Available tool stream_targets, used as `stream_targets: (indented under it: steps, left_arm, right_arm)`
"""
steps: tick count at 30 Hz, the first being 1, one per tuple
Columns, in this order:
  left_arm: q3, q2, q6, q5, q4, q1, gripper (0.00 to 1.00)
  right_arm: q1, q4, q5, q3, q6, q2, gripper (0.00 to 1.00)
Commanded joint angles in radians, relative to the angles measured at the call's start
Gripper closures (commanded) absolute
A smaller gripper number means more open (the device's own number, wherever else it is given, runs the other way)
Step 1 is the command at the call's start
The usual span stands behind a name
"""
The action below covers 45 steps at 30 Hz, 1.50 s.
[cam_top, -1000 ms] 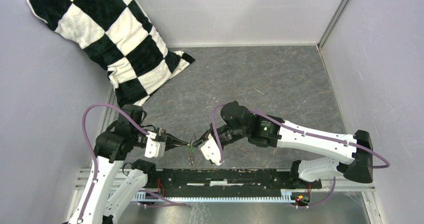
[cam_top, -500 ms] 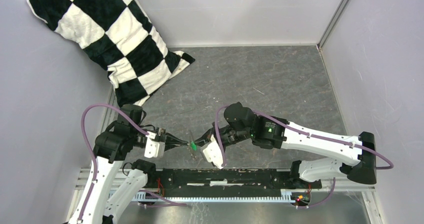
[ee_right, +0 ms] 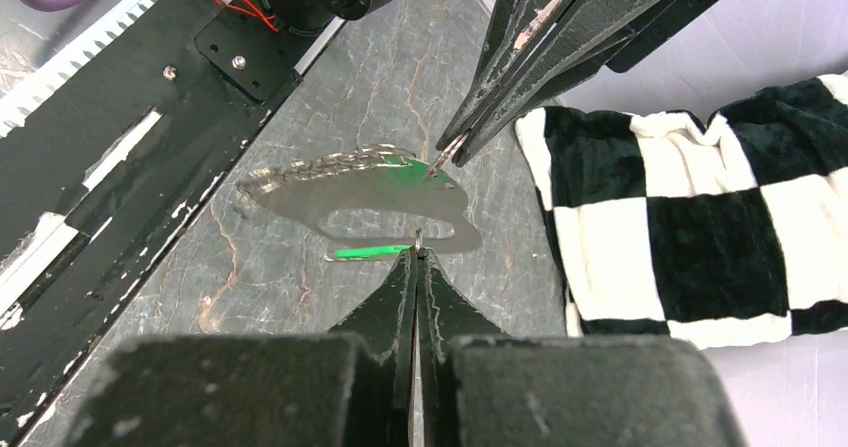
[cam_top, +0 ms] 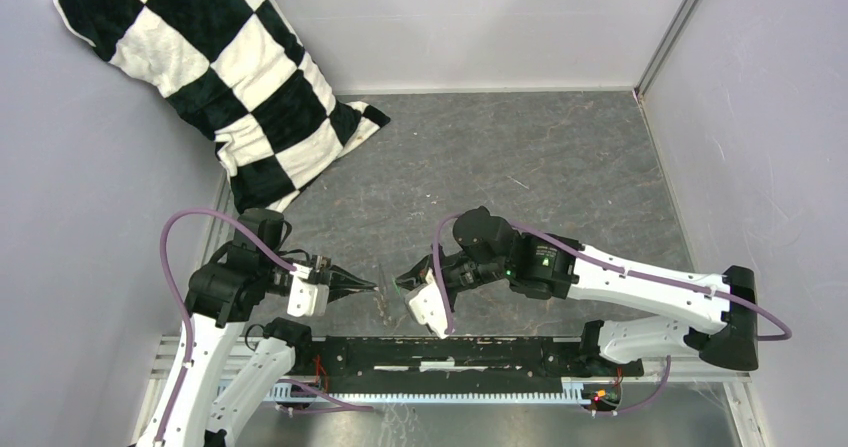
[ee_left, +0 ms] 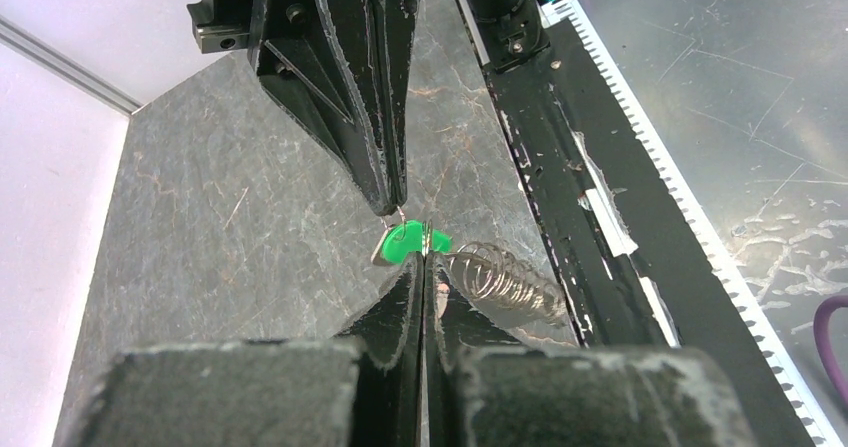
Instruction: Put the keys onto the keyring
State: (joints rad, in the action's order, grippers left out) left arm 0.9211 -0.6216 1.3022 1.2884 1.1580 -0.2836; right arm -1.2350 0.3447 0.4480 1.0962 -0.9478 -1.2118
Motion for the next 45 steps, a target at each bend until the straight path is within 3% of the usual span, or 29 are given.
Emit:
stream_targets:
  steps: [1, 45]
  left_arm:
    - [0.038, -0.007, -0.016, 0.054, 0.003, -0.003, 0.98]
    - [0.031, -0.014, -0.035, 0.051, 0.002, -0.003, 0.98]
  right_arm:
    - [-0.003, -0.049, 0.027, 0.019, -0.003, 0.008, 0.99]
    - [-0.078, -0.091, -0.026, 0.059, -0.062, -0.002, 0.99]
